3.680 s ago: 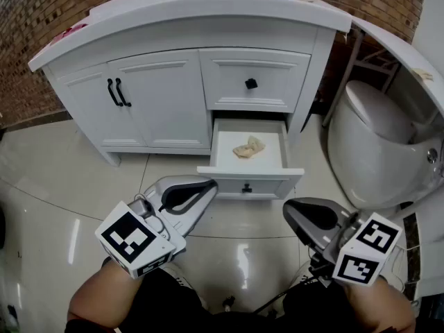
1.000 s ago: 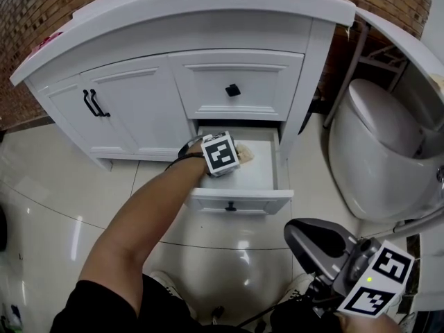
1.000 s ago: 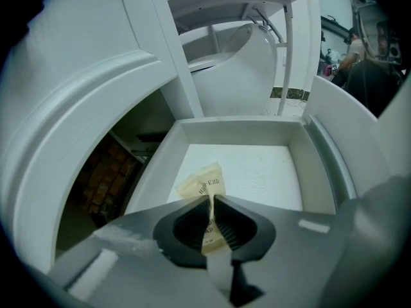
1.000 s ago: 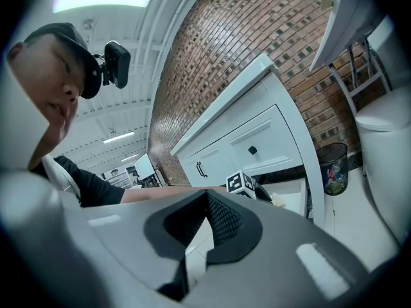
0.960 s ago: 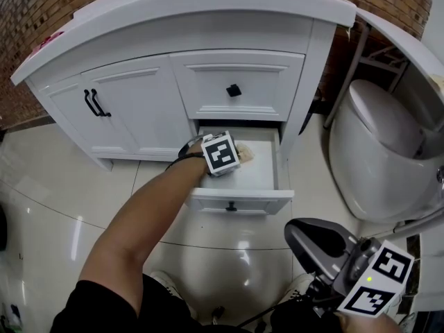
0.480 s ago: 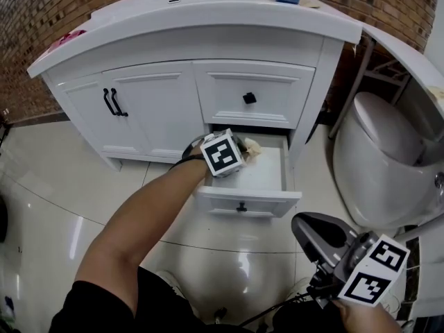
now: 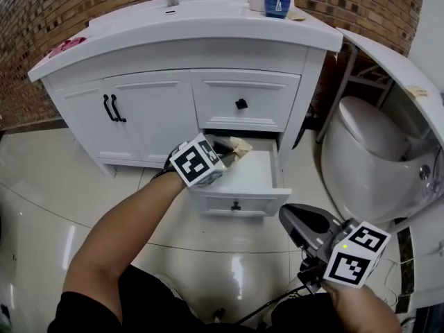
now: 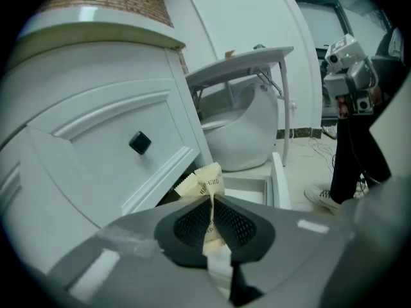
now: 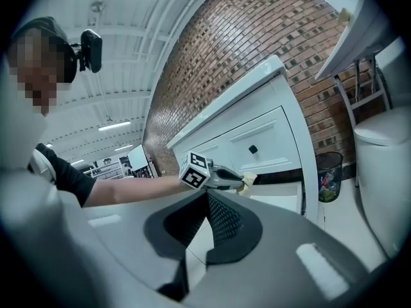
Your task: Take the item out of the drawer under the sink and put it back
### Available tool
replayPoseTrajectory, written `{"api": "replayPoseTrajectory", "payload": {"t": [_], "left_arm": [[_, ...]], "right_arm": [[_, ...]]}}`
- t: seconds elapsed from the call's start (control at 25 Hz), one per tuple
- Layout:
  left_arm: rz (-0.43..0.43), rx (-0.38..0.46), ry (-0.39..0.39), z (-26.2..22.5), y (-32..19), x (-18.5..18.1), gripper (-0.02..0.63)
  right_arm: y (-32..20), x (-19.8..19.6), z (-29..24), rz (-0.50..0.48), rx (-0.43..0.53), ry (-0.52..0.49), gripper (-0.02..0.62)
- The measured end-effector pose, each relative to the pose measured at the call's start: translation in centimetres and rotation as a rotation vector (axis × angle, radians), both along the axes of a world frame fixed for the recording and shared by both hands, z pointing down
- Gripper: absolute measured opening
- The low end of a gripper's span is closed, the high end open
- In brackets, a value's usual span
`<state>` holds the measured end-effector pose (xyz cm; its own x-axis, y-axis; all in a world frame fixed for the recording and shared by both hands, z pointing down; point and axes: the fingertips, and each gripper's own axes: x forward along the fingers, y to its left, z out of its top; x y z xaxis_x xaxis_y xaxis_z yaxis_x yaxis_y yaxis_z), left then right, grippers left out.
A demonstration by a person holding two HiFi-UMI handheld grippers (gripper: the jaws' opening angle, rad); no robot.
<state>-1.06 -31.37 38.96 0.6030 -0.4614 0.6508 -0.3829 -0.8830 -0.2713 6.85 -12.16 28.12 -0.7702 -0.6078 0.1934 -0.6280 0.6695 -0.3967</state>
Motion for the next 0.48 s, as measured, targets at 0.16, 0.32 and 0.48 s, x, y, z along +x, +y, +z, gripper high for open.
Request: {"api": "replayPoseTrajectory", "payload": {"t": [0.16, 0.32, 0.48], "left_arm": [[-0.063, 0.037, 0.210, -4.9, 2.5, -1.2, 0.021], [-0.126, 0.048, 0.382, -8.5, 6.1, -2.9, 0.021], [-0.107, 0.054, 0.452, -10.2, 10.7, -3.6, 0.021]], "right_arm": [[0.4, -0.1, -0.1, 0.002, 0.006, 0.006, 0.003], [0.8, -0.3, -0.3, -0.010, 0.017, 0.018, 0.003], [1.2, -0.4, 0.0, -0.015, 0.014, 0.028, 0.003]]}}
